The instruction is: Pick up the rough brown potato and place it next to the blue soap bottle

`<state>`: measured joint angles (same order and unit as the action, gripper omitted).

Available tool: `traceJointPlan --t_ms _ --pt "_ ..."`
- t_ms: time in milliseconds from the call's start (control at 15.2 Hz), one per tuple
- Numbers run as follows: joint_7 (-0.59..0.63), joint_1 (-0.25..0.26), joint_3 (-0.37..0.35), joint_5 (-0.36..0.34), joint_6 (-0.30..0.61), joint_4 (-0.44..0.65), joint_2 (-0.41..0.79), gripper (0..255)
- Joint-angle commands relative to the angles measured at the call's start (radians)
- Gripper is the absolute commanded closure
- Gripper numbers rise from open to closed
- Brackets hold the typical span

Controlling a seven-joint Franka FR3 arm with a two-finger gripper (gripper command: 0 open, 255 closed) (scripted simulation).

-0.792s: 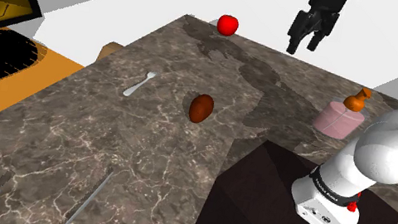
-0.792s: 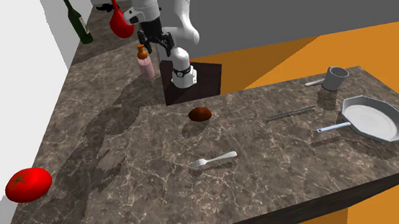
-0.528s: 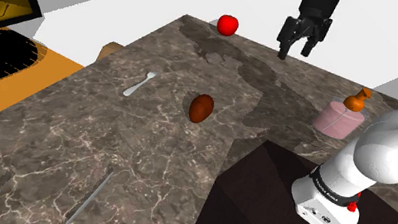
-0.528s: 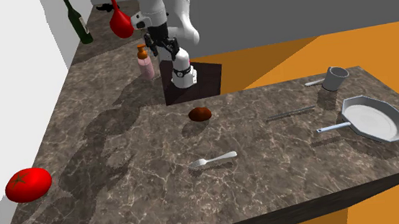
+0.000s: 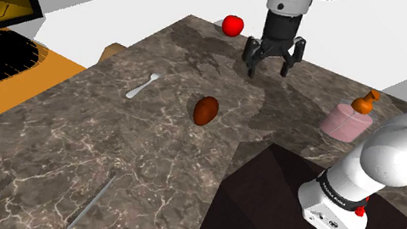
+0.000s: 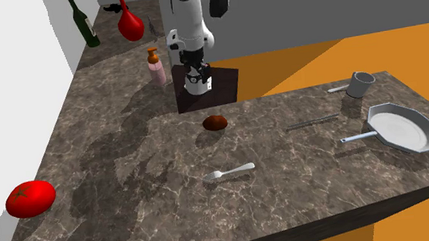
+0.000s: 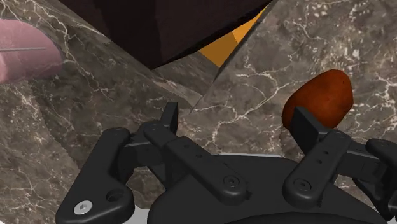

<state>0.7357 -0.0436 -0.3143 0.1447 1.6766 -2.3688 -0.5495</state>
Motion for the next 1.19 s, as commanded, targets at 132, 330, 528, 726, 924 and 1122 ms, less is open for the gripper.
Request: traceJointPlan --t_ms 132,330,528,726,924,1122 --pt "0.242 -0.032 -0.112 0.009 0.062 0.057 0.155 0" --pt "0.423 -0.054 -0.18 -0.011 0.101 0.117 0.288 0" --pt "0.607 -0.07 -0.232 -0.054 0.133 0.189 0.435 0" --pt "0.789 -0.068 -0.258 -0.113 0.155 0.274 0.591 0" --pt "0.924 -0.049 -0.253 -0.16 0.162 0.348 0.713 0" --pt "0.926 -0.046 -0.251 -0.163 0.203 0.312 0.717 0"
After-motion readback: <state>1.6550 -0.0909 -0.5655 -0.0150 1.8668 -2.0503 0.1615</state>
